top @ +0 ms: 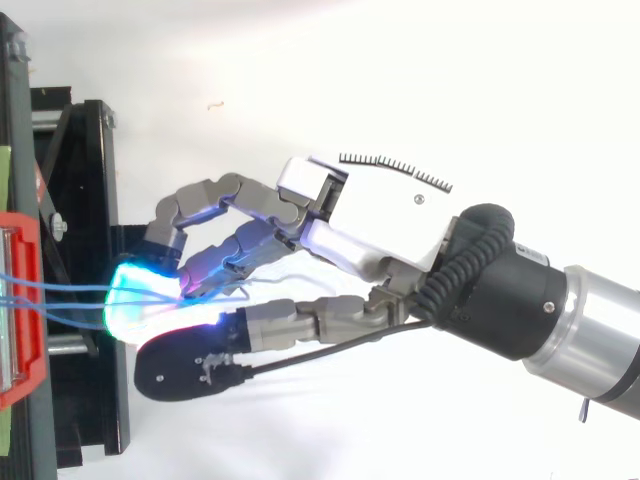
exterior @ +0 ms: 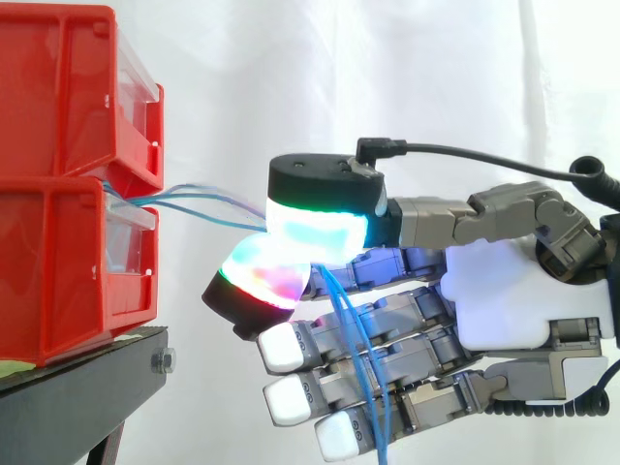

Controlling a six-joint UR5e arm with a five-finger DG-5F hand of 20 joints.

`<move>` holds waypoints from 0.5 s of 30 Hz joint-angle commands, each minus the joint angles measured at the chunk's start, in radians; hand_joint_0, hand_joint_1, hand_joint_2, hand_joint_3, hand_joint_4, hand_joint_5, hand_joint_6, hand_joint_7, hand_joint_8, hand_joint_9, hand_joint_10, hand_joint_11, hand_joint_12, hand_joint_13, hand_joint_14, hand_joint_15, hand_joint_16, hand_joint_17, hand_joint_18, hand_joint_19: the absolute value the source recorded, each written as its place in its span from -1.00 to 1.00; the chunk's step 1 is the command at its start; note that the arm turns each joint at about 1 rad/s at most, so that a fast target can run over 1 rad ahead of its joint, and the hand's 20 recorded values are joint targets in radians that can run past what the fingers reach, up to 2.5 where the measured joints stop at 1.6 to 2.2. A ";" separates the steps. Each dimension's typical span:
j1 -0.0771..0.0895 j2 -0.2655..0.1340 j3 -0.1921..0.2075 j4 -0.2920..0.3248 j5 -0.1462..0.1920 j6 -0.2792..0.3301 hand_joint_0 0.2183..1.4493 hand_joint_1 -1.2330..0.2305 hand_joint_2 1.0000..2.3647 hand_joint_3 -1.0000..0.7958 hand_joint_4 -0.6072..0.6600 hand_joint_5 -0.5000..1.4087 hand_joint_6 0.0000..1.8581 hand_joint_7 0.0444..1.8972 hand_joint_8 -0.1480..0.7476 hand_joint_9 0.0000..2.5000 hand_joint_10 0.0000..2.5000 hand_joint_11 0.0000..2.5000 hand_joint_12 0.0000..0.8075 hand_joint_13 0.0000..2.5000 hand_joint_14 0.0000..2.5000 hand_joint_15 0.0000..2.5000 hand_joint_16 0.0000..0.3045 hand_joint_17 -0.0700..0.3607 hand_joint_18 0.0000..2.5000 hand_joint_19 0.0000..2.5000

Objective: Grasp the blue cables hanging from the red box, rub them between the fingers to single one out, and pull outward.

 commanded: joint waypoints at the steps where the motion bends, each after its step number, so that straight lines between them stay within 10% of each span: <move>1: 0.000 0.000 0.000 -0.002 0.000 0.001 -0.22 -0.52 -1.00 -0.41 0.22 -0.70 -0.01 0.01 -0.06 -0.41 -0.99 -0.50 -0.04 -0.38 -0.98 -0.50 -0.68 -0.16 -0.47 -0.52; 15: 0.000 0.002 0.000 -0.008 0.000 0.001 -0.57 -0.02 -1.00 -0.44 0.25 -0.68 -0.04 0.00 0.03 -0.35 -0.99 -0.52 0.05 -0.36 -0.98 -0.48 -0.63 -0.08 -0.49 -0.47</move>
